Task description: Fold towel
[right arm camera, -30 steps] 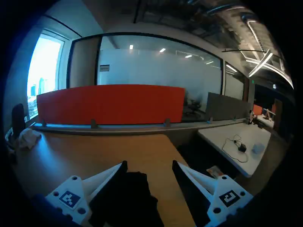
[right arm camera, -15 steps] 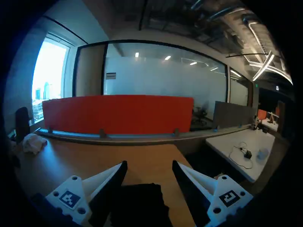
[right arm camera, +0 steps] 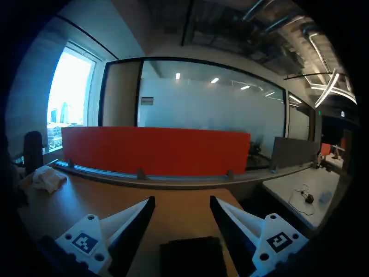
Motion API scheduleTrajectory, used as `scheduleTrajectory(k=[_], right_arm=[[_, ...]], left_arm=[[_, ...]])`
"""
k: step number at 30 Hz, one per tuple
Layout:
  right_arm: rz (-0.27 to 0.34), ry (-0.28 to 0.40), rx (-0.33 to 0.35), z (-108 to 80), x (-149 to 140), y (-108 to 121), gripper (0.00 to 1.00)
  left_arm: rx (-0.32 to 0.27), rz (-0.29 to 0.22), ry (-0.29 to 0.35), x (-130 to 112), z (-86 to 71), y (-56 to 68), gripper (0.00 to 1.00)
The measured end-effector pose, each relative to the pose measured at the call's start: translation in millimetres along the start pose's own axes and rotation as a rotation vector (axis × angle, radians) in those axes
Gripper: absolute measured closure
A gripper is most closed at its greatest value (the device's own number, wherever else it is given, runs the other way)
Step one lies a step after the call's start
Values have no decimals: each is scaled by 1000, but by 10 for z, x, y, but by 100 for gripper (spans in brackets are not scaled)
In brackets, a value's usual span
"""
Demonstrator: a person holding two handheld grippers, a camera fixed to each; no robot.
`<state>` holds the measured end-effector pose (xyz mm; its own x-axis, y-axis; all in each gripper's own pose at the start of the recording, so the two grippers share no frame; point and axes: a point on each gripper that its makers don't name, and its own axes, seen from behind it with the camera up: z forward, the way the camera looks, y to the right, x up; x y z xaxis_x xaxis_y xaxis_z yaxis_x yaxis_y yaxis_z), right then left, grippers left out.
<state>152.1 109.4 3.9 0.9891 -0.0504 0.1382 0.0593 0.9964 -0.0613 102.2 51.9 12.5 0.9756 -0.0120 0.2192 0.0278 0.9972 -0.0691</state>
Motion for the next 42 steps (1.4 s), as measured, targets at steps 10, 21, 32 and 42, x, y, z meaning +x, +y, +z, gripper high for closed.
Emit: scheduleTrajectory(k=[10,21,32,42], right_arm=[[-11,32,30,39,156,-512,8],[3,50,49,75,254,-919,8],[9,48,56,32,301,-1118,8],[54,24,60,-14,295,-1198,8]], left_arm=[[-12,-19,35,88,-5,-1,8],[-31,-45,73,188,-28,-26,8],[-58,-16,102,234,-15,37,8],[-39,16,127,216,-23,14,8]])
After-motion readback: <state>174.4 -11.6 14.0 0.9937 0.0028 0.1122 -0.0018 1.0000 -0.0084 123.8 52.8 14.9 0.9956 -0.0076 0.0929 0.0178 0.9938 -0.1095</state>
